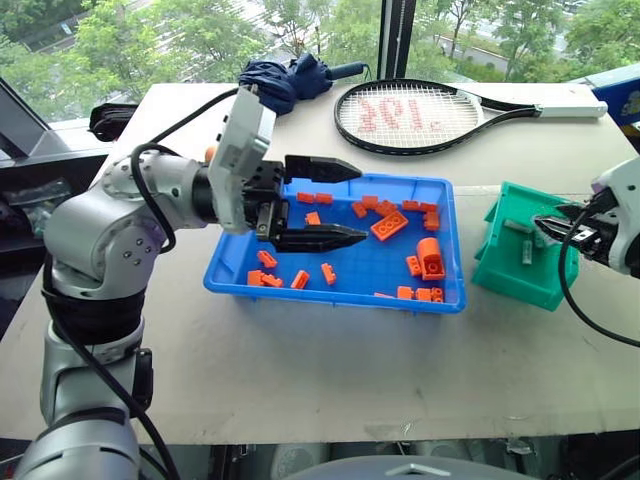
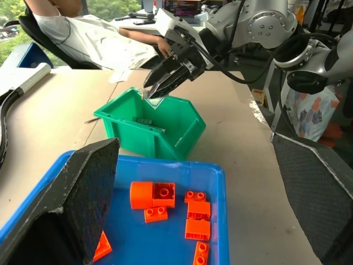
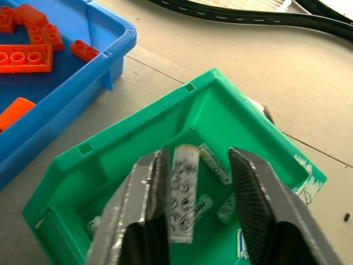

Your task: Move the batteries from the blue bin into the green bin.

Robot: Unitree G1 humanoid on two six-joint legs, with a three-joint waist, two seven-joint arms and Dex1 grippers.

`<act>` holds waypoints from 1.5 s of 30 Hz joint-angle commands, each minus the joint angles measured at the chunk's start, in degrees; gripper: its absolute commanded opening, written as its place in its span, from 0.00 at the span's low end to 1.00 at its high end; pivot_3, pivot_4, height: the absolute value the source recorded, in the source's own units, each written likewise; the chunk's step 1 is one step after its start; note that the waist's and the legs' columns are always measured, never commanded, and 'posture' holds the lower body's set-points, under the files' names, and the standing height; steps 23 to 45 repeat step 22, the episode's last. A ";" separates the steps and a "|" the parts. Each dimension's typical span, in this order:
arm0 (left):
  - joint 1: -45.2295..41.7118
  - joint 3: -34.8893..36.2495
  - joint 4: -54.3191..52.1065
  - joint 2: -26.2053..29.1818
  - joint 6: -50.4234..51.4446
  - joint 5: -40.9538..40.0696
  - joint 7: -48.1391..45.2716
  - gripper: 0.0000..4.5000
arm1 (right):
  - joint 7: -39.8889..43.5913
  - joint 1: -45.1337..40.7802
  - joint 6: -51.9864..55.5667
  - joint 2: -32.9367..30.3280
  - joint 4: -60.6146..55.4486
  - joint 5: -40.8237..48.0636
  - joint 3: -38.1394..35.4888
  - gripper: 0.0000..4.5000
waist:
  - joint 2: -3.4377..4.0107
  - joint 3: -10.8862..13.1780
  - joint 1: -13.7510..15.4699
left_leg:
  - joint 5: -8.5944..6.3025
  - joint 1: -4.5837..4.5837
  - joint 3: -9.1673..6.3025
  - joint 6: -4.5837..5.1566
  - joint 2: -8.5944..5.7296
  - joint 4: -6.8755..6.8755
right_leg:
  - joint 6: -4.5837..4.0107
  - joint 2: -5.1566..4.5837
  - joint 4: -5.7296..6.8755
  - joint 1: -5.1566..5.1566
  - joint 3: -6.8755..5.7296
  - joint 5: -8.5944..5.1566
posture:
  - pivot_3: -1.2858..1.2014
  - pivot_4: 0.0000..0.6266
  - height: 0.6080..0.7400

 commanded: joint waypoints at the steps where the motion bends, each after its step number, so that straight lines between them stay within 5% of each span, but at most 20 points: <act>1: 3.13 1.86 -2.17 2.14 -1.41 0.03 -0.33 1.00 | -0.48 1.55 -4.25 -0.88 -0.64 0.09 -2.17 0.80 | 0.01 0.00 0.04 | 0.00 0.00 0.01 0.00 0.00 0.00 | 0.00 -0.01 -0.01 0.00 0.01 0.00 | 0.52 0.24 1.00; 3: 6.54 3.23 -4.23 2.67 -1.31 -0.60 1.10 1.00 | 1.24 3.50 -6.78 0.42 -1.56 2.21 -4.00 0.99 | 0.01 0.00 0.04 | 0.00 0.00 -0.02 0.00 0.01 -0.02 | 0.00 -0.01 -0.03 0.00 -0.01 0.00 | 0.52 0.24 1.00; 10: 32.84 12.73 -16.17 4.75 -3.26 2.65 8.69 1.00 | 14.67 25.05 -29.73 11.37 -4.38 9.08 -12.62 0.99 | 0.02 -0.01 0.28 | -0.03 0.00 -0.11 0.04 0.08 -0.15 | 0.00 -0.09 -0.12 0.07 0.10 -0.01 | 0.52 0.24 1.00; 13: 43.36 17.11 -18.49 -0.24 -6.43 4.55 14.29 1.00 | 17.31 30.11 -32.82 15.18 -2.88 14.45 -15.21 0.99 | 0.07 -0.01 0.34 | -0.04 0.22 0.02 0.06 0.06 -0.11 | 0.01 -0.20 -0.09 0.27 0.10 0.01 | 0.52 0.24 1.00; 19: 64.10 17.82 -18.74 -5.81 -22.50 14.36 10.88 1.00 | 29.83 44.02 -48.08 14.35 3.46 10.41 -12.74 0.99 | 0.06 -0.12 0.62 | -0.12 1.36 0.11 0.14 0.10 -0.43 | -0.15 -0.31 -0.54 1.38 0.26 -0.10 | 0.52 0.24 1.00; 22: 67.09 16.24 -16.41 -7.29 -28.87 17.59 9.37 1.00 | 31.52 43.36 -53.02 13.86 7.91 9.46 -11.10 0.99 | 0.13 -0.15 0.69 | -0.12 1.64 0.15 0.14 0.19 -0.47 | -0.37 -0.33 -0.86 1.73 0.29 -0.09 | 0.52 0.24 1.00; 45: 67.09 16.24 -16.41 -7.29 -28.87 17.59 9.37 1.00 | 31.52 43.36 -53.02 13.86 7.91 9.46 -11.10 0.99 | 0.13 -0.15 0.69 | -0.12 1.64 0.15 0.14 0.19 -0.47 | -0.37 -0.33 -0.86 1.73 0.29 -0.09 | 0.52 0.24 1.00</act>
